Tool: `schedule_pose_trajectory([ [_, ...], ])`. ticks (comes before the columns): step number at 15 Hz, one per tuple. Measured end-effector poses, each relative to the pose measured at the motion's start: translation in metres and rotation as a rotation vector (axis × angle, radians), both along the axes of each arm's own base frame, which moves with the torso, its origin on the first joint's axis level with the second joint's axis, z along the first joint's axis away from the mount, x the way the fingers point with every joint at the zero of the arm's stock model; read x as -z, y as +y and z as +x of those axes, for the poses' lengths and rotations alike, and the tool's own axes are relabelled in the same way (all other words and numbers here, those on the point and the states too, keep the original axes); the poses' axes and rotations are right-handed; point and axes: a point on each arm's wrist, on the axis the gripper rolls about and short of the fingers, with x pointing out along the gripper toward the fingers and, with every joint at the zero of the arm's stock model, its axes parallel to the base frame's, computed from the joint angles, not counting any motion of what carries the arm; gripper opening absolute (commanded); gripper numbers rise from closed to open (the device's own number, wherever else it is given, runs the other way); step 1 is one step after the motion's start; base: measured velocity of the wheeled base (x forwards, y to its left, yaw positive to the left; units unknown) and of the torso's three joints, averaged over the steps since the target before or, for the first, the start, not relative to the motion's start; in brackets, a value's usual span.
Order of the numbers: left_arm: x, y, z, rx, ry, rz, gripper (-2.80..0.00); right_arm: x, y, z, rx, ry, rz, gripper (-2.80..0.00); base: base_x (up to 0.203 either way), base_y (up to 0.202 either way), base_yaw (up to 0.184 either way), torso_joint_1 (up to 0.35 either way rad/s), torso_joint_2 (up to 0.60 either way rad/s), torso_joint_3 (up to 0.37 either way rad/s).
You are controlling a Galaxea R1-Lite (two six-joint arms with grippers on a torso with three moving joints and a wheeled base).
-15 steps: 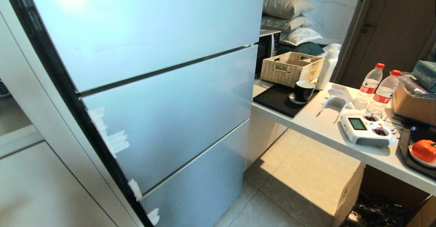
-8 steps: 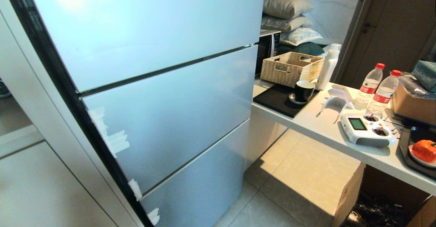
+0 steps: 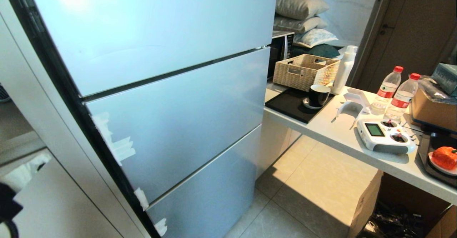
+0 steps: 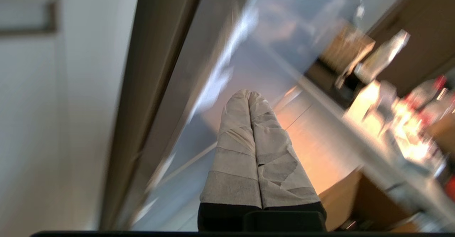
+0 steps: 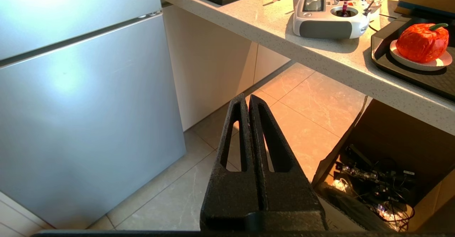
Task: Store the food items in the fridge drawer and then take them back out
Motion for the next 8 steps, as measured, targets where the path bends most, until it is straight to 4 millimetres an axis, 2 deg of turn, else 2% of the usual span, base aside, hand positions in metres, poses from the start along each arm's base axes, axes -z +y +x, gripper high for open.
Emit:
schedule_pose_trajectory([
  [3,-0.011,-0.001,0.042,-0.007,0.012,-0.066,-2.80,0.000,0.000,0.000,0.000,0.000,0.000,-2.80,0.000,0.000,0.000,0.000,0.00,0.000],
  [8,-0.006,0.005,0.093,-0.163,-0.014,-0.107,-2.80,0.000,0.000,0.000,0.000,0.000,0.000,-2.80,0.000,0.000,0.000,0.000,0.00,0.000],
])
